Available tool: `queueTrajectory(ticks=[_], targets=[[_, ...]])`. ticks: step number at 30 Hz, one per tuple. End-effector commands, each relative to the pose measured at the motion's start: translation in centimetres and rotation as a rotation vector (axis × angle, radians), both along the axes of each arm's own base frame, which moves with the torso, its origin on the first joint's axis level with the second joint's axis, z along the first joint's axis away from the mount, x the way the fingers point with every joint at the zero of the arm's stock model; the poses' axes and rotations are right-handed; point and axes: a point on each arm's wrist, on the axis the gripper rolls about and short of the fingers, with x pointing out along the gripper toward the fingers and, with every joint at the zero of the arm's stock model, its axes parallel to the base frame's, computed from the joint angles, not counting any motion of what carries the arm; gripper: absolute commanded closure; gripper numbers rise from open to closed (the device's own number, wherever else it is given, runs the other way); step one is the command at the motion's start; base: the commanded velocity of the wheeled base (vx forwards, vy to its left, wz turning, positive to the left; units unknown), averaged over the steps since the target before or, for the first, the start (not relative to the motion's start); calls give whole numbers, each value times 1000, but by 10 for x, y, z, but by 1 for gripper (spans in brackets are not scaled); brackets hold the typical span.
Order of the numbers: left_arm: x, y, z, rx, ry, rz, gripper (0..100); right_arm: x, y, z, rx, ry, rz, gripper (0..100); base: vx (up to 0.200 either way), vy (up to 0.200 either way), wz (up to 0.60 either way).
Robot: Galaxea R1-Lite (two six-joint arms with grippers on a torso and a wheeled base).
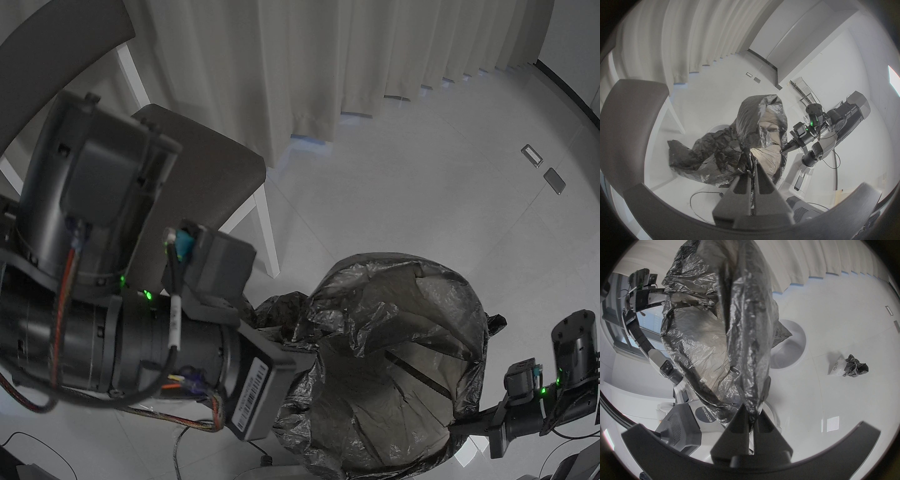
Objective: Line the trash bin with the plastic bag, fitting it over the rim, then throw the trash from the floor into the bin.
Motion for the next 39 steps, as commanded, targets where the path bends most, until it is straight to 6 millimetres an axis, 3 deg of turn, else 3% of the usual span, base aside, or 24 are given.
queueTrajectory(ticks=[1,12,18,24,39], targets=[[15,-8,-18,-13,33,9,100,26,8,-14,-47,61,-26,100,0,0,0],[69,-58,-50,3,101,0,100,54,-12,-37,-53,101,-148,100,0,0,0],[100,-75,-62,-45,103,-3,100,55,-30,-35,-57,72,-185,100,0,0,0],[123,-81,-73,-71,120,6,100,33,-49,-19,-41,-25,-217,100,0,0,0],[146,-73,-58,-247,78,81,100,-4,-57,16,34,-215,-227,100,0,0,0]])
